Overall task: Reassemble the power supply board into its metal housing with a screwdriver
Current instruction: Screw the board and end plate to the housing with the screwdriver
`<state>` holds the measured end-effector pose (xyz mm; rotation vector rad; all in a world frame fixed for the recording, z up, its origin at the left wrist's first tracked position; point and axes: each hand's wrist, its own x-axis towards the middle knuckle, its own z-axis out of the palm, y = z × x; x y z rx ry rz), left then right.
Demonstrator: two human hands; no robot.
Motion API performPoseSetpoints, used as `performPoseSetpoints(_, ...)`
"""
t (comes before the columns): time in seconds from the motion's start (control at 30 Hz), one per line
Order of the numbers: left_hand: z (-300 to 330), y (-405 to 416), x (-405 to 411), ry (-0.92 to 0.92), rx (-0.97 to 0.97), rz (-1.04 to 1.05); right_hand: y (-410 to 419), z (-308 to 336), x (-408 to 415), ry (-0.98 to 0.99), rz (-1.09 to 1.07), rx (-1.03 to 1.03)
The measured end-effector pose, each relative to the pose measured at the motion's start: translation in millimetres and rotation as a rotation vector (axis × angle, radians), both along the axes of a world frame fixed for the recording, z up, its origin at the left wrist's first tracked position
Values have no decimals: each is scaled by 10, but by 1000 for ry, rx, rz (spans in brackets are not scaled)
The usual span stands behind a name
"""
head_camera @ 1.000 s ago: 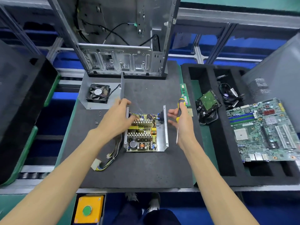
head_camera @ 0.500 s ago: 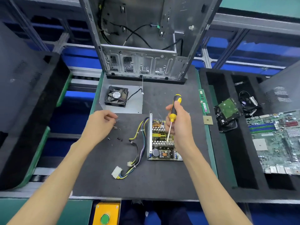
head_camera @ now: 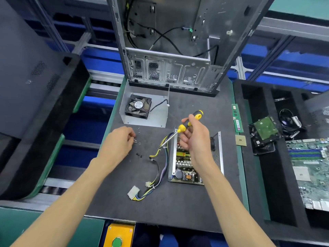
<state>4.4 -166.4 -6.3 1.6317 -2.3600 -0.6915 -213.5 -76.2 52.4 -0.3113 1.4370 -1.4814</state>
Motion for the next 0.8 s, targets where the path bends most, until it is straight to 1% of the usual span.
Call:
performPoseSetpoints(0.13, 82, -57, -48, -73, 22, -8, -10, 41, -17, 12, 17, 14)
performPoseSetpoints(0.2, 154, -50, -58, -38, 25, 28, -3, 76, -10, 7, 11, 0)
performPoseSetpoints(0.23, 203, -31, -74, 24, 31, 66, 3, 94, -11, -7, -2, -22)
performPoseSetpoints(0.3, 340, 29, -159, 249, 109, 167, 15, 127, -15, -62, -41, -74)
performPoseSetpoints(0.37, 511, 121, -301, 580, 284, 245, 19, 151, -19, -142, -94, -100)
performPoseSetpoints(0.43, 672, 213, -452, 898, 499, 298, 24, 158, -19, -219, -150, -124)
performPoseSetpoints(0.5, 780, 277, -573, 1130, 702, 341, 49, 153, -24, -258, -189, -150)
performPoseSetpoints(0.57, 824, 311, -659, 1259, 842, 370, 88, 146, -51, -274, -222, -173)
performPoseSetpoints(0.63, 831, 334, -712, 1337, 927, 395, 130, 142, -90, -280, -257, -190)
performPoseSetpoints(0.7, 830, 350, -754, 1373, 954, 390, 165, 149, -134, -276, -292, -206)
performPoseSetpoints(0.8, 841, 371, -828, 1372, 931, 350, 219, 167, -190, -269, -331, -226)
